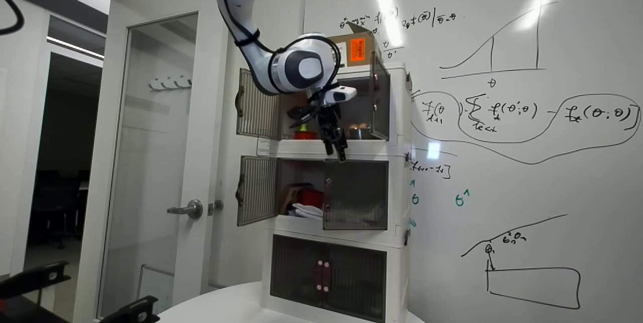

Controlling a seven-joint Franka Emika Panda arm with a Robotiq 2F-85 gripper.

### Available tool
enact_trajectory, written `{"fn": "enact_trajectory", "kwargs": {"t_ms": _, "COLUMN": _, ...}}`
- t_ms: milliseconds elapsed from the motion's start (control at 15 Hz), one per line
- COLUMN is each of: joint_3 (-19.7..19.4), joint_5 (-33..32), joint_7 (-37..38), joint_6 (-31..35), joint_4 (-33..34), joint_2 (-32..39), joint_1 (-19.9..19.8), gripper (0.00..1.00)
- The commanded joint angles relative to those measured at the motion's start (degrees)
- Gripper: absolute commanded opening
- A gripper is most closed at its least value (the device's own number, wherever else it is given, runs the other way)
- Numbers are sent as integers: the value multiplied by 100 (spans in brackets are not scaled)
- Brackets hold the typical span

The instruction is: Open the right door of the middle shelf

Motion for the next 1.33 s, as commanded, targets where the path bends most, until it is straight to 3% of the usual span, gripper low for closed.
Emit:
{"fn": "enact_trajectory", "kwargs": {"t_ms": 0, "joint_3": 94, "joint_5": -595, "joint_7": 414, "joint_6": -452, "joint_4": 381, "joint_2": 314, "joint_1": -217, "gripper": 100}}
{"fn": "enact_trajectory", "kwargs": {"t_ms": 667, "joint_3": -614, "joint_5": -2295, "joint_7": 748, "joint_6": -712, "joint_4": -214, "joint_2": 206, "joint_1": -147, "gripper": 100}}
{"fn": "enact_trajectory", "kwargs": {"t_ms": 867, "joint_3": -673, "joint_5": -2822, "joint_7": 686, "joint_6": -679, "joint_4": -504, "joint_2": 66, "joint_1": -93, "gripper": 100}}
{"fn": "enact_trajectory", "kwargs": {"t_ms": 1267, "joint_3": -725, "joint_5": -4308, "joint_7": 1213, "joint_6": -361, "joint_4": -1414, "joint_2": -660, "joint_1": 474, "gripper": 100}}
